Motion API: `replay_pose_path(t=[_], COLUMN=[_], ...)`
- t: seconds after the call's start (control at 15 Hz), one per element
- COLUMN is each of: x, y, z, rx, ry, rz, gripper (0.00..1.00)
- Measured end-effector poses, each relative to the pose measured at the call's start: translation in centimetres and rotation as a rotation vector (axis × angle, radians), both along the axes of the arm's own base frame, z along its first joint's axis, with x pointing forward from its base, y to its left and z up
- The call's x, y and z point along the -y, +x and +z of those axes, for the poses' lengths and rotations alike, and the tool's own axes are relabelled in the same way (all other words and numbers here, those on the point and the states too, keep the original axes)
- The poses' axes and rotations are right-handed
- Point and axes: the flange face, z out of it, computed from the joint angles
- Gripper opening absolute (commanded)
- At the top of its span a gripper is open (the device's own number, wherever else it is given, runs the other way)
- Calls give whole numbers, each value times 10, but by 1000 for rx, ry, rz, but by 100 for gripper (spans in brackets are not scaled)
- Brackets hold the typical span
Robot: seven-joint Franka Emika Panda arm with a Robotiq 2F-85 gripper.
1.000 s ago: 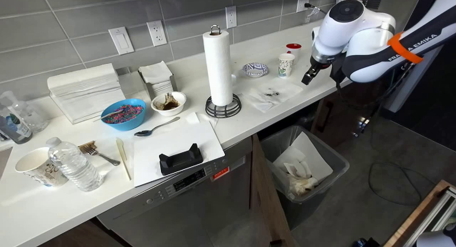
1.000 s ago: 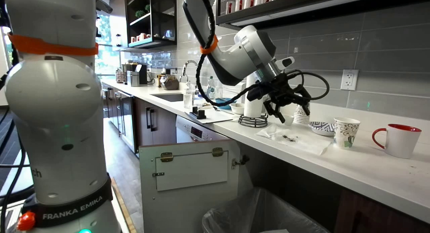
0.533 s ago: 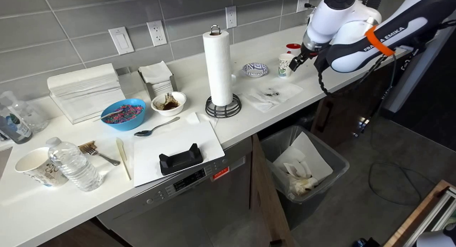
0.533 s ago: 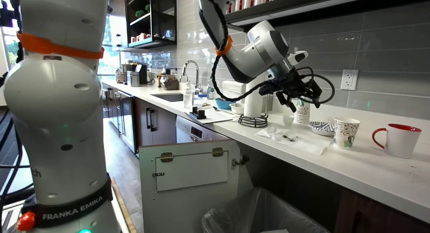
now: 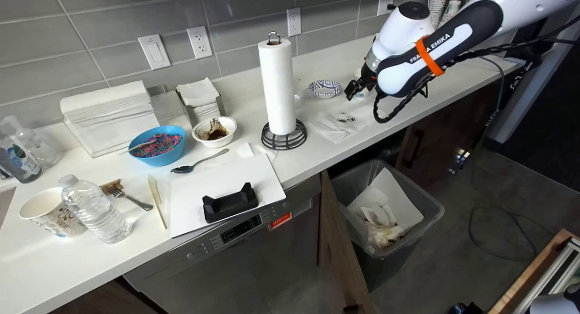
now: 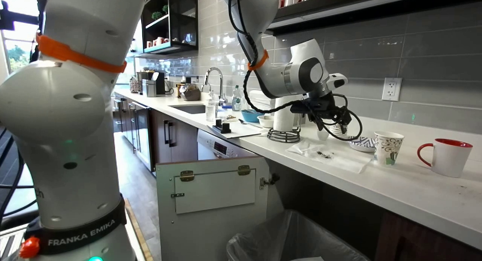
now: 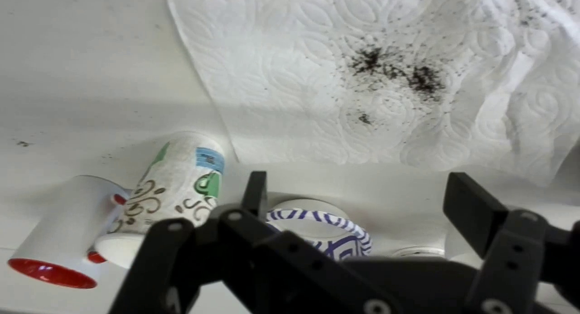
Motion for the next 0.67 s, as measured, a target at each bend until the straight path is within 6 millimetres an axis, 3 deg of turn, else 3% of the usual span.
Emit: replay_pose_path(t=[0.27,0.67], x=[-21,-15], y=[9,25], z=[-4,-23], rx=[-25,-73], ry=[-26,-70], rz=[130,185], gripper=[100,100])
